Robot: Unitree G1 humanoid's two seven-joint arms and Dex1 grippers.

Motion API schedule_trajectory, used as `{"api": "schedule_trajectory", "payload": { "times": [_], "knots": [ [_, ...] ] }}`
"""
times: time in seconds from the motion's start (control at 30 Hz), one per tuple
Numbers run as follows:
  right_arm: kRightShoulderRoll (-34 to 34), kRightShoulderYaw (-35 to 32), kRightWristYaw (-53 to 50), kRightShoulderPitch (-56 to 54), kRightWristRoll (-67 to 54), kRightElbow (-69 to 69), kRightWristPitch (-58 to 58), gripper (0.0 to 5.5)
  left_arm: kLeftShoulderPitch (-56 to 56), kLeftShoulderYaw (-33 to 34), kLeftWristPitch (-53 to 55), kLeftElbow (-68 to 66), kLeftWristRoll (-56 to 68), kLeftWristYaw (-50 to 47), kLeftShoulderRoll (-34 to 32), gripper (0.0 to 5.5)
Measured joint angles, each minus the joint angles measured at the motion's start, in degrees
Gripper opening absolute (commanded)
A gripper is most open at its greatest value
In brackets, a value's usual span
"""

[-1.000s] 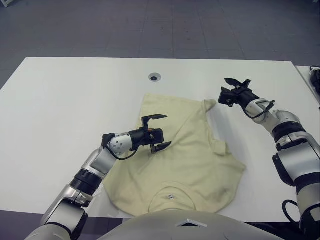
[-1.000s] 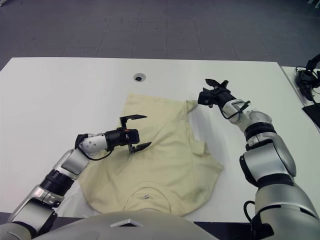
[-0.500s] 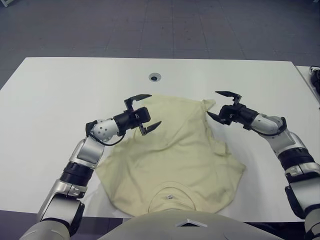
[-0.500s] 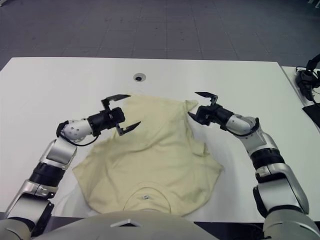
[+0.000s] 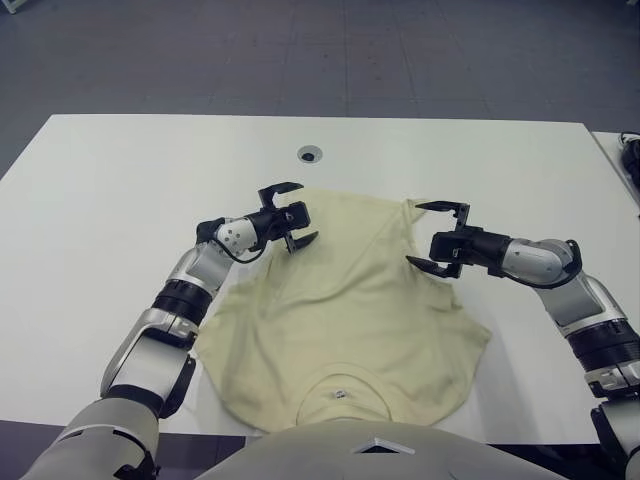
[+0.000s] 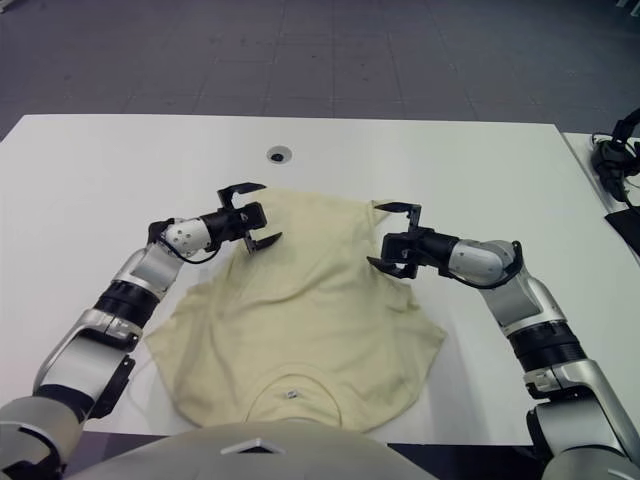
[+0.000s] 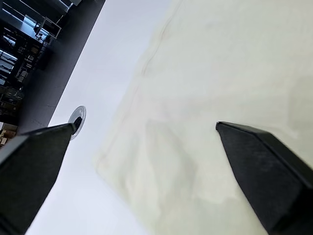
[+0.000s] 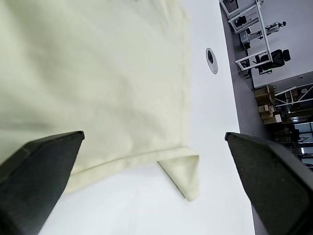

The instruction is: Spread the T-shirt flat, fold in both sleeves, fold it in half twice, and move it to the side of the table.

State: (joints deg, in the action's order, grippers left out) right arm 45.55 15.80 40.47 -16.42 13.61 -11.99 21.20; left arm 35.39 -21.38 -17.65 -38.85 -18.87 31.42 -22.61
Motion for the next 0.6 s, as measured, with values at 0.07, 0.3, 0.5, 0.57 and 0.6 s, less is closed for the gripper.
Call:
{"api": "schedule_trajectory", "payload": {
  "times": [0.07, 0.3, 0.5, 0.57, 0.6],
  "knots": [
    [-0.1, 0.6, -0.2, 0.0, 1.9, -0.7, 0.1, 5.34, 0.5, -0.4, -1.3, -1.6, -0.1, -0.8, 0.4, 5.40],
    [-0.8, 1.4, -1.0, -1.8, 5.0, -3.0, 2.2, 5.34, 0.6, -0.6, -3.3, -2.7, -0.1, -1.3, 0.8, 5.40],
    [1.4, 0.4, -1.1, -0.3, 4.9, -2.7, 3.3, 5.34, -1.4, 0.2, -3.6, -1.0, 0.0, -2.1, -0.7, 5.40],
    [2.1, -0.2, -1.0, 0.7, 4.8, -1.8, 3.3, 5.34, -2.3, 1.2, -3.3, -0.6, 0.0, -3.5, -1.5, 5.40],
    [2.2, -0.4, -1.0, 1.1, 4.7, -1.3, 3.3, 5.34, -2.9, 1.7, -3.2, 0.0, 0.0, -4.2, -1.7, 5.40]
  ]
}}
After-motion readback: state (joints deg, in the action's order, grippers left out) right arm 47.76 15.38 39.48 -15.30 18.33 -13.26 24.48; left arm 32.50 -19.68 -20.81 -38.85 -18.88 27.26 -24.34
